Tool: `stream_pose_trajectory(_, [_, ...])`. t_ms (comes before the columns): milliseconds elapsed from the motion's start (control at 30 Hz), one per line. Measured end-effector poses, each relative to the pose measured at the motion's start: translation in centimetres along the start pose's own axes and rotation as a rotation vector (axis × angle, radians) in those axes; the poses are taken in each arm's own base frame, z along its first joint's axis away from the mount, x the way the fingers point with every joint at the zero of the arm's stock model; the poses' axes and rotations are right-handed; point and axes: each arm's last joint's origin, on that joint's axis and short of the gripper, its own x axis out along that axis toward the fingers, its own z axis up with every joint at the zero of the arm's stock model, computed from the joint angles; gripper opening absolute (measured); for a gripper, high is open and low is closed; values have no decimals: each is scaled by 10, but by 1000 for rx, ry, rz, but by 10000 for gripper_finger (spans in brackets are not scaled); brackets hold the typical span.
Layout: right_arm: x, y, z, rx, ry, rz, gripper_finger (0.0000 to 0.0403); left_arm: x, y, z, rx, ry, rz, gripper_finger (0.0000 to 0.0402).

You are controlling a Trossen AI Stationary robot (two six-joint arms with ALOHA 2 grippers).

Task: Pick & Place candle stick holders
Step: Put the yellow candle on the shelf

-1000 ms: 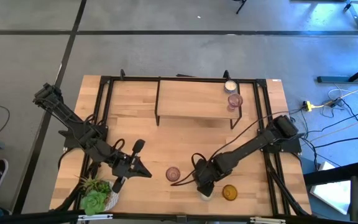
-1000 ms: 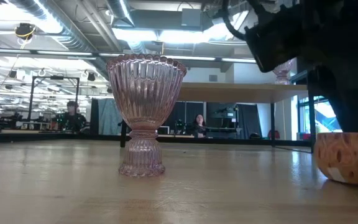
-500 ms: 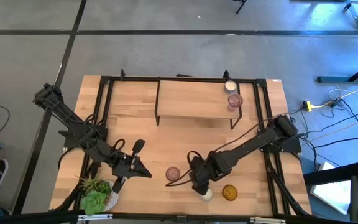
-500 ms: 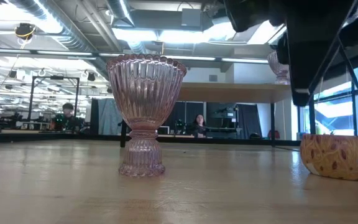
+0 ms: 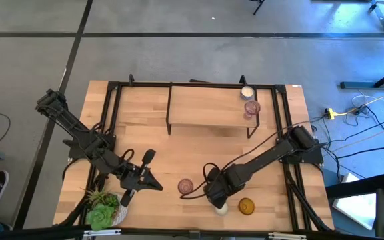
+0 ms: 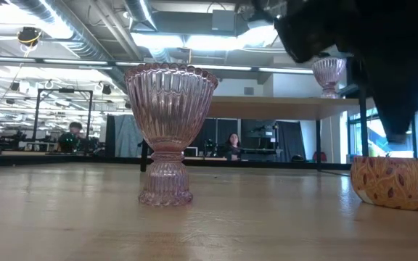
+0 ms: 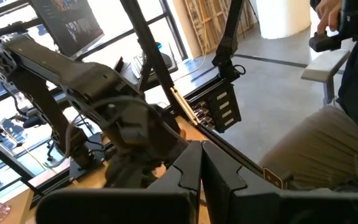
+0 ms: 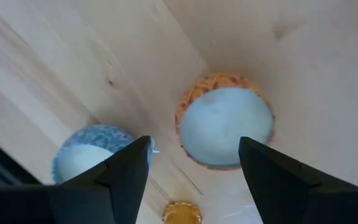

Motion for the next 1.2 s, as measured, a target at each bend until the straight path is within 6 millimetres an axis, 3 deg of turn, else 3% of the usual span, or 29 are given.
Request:
stream_pose_trajectory(133, [6,4,1,-60,23,36,250,0,0,0,-1,-2,0,4])
stream_pose_trajectory(600, [-3,7,2,-88,64,67,253,0,0,0,-1,-2,1,4])
stream_pose_trajectory(767, [-3,4,4,-77,62,48,290,0,0,0,-1,-1,1,4])
stream_pose_trajectory(1000, [-3,-4,2,-47,45,-59,387,0,0,0,-1,0,0,4])
stream_pose_trajectory(1200, [-3,0,3,-49,-22,-37,383,0,0,0,-1,0,0,4])
